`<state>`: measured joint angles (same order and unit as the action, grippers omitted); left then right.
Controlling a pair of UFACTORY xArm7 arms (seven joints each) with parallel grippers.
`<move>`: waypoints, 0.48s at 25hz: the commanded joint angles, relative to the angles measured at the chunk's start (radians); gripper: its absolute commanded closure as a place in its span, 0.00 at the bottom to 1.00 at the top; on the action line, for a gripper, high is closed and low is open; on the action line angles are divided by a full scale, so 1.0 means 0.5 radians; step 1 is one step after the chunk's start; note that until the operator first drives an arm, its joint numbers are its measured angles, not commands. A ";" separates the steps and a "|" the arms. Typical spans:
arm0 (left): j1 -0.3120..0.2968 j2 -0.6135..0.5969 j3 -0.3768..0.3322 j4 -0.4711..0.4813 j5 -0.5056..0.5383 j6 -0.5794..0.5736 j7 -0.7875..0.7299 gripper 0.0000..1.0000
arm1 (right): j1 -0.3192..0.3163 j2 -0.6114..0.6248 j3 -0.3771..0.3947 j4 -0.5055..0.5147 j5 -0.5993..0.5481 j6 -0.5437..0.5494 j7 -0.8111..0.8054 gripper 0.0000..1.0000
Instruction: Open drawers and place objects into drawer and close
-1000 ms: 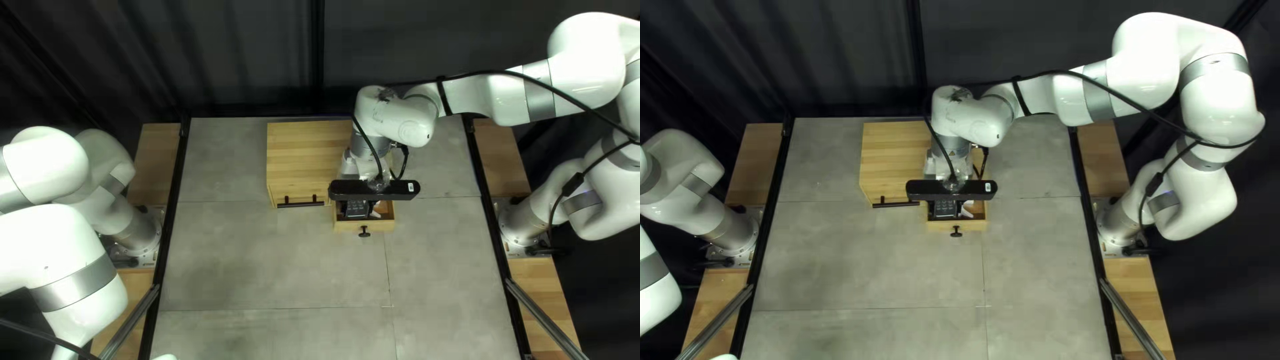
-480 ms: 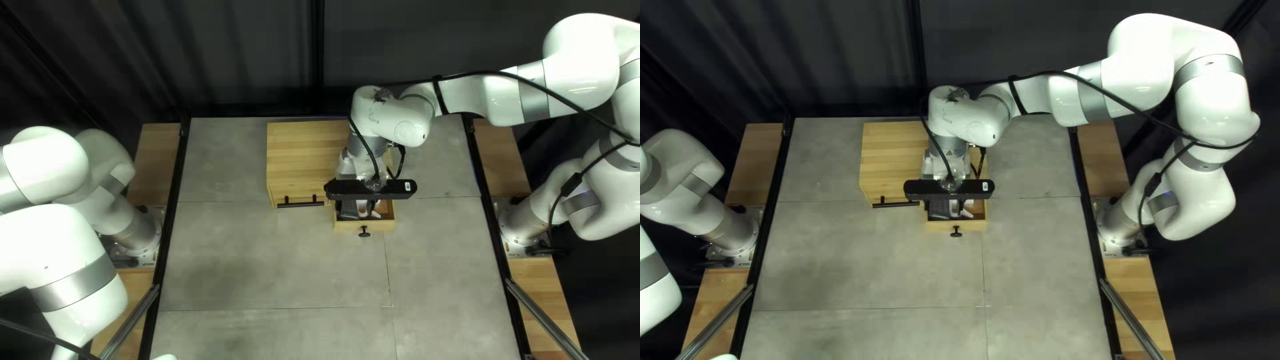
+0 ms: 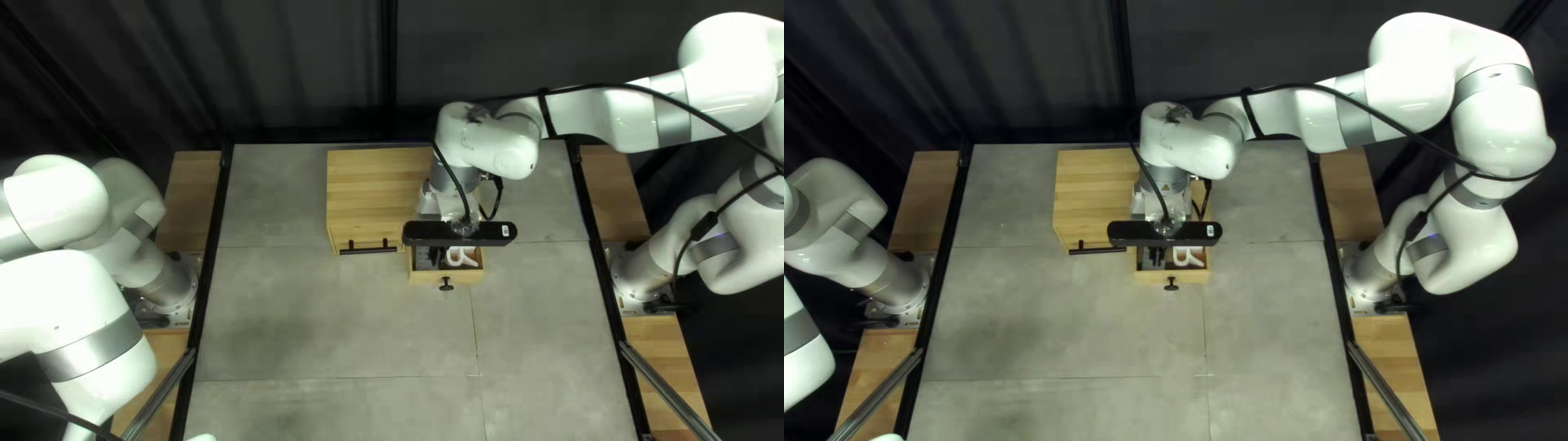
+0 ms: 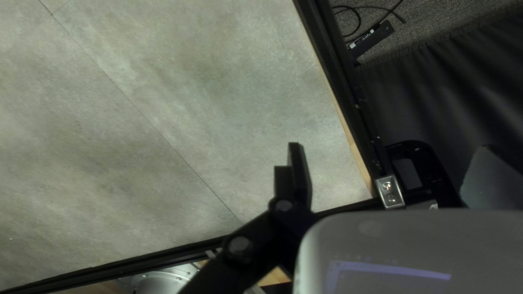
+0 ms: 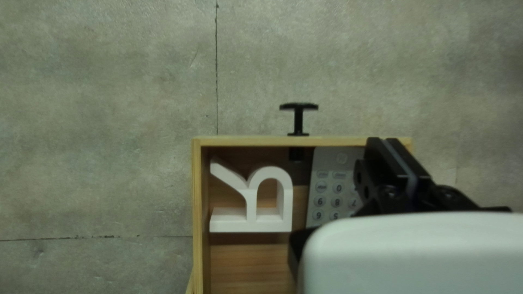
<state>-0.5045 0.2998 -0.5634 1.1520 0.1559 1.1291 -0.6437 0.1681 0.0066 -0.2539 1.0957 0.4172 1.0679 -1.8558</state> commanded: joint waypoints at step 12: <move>0.000 0.000 0.000 0.000 0.000 0.000 0.000 0.00 | 0.252 -0.052 0.252 -0.057 -0.688 -0.023 0.711 0.00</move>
<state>-0.5045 0.2998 -0.5634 1.1520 0.1559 1.1291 -0.6437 0.2872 -0.0150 -0.1353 1.0804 0.0934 1.0648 -1.5226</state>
